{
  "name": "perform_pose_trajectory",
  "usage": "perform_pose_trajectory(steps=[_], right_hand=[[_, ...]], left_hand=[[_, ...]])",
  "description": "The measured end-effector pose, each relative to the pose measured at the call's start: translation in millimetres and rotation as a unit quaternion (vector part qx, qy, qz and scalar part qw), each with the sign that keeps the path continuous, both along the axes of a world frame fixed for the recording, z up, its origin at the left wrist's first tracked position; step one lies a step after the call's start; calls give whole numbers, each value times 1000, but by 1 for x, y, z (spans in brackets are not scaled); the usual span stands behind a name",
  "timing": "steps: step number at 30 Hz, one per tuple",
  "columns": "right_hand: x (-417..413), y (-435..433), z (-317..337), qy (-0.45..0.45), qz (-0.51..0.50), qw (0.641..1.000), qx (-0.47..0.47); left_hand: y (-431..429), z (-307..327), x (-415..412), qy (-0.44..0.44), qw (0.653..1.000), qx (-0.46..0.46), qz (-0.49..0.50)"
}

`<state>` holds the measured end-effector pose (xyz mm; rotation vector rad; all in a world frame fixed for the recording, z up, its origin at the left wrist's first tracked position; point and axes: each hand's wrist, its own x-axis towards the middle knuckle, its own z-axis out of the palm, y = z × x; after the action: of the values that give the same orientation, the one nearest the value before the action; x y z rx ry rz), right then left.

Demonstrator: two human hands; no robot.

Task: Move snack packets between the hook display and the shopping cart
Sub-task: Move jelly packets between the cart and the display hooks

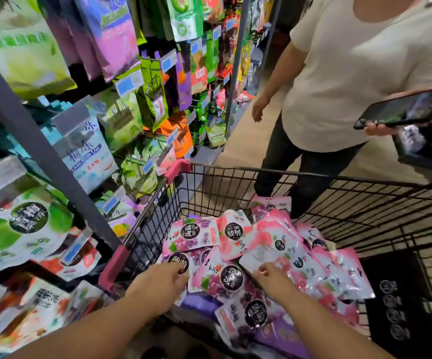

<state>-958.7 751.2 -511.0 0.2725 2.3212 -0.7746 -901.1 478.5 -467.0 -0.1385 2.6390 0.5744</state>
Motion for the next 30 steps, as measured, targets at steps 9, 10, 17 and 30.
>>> perform_pose_trajectory(steps=[9,10,17,30], right_hand=[[-3,23,-25,-1,-154,988,-22],[-6,25,-31,-5,-192,981,-36],[-18,22,-45,-112,-380,914,-85],[-28,-15,-32,131,-320,927,-148]], left_hand=[[3,-1,-1,-30,999,-24,6],[3,-2,-1,-33,999,-24,5],[3,-1,-2,-48,999,-16,12],[0,-5,-2,-55,998,-5,19]])
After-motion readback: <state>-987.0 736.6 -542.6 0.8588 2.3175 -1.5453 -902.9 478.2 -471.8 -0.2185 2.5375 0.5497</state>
